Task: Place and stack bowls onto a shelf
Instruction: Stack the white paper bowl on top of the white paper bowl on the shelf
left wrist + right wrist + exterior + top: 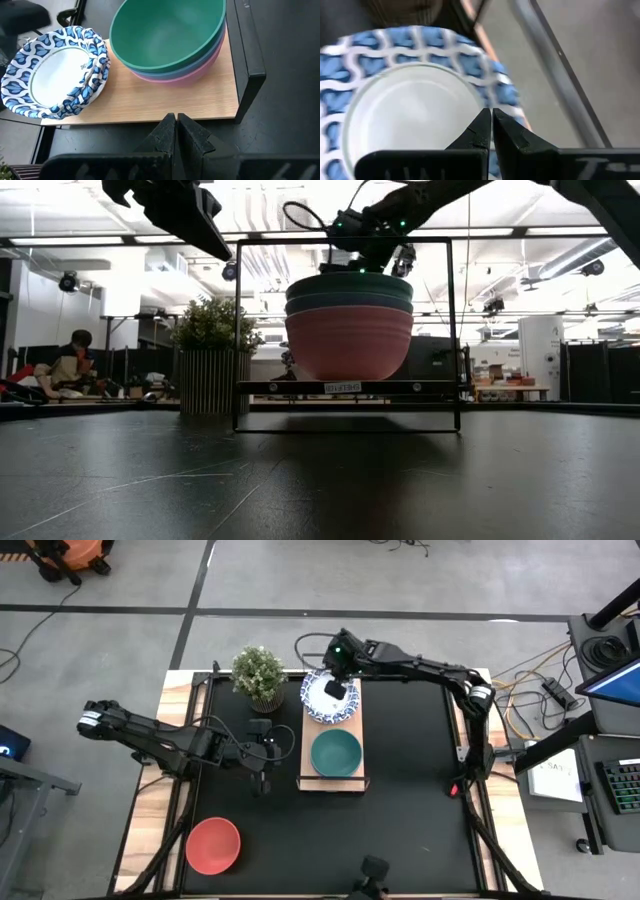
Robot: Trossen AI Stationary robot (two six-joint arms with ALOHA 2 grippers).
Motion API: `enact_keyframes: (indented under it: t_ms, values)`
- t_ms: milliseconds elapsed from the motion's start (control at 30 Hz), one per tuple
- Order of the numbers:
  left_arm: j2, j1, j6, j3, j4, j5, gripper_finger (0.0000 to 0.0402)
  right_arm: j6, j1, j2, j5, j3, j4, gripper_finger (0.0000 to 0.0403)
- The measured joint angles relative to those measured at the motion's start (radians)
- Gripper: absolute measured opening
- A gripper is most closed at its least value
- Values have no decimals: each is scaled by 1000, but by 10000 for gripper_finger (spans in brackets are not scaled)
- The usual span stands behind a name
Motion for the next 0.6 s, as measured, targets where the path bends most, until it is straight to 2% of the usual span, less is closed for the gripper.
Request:
enact_keyframes:
  t_ms: [233,600]
  values:
    - [0,0,12,-3,5,0,0,56,-55,-15,-2,-17,-90,8]
    - [0,0,30,-5,13,-1,0,64,-56,-17,-10,-102,-34,8]
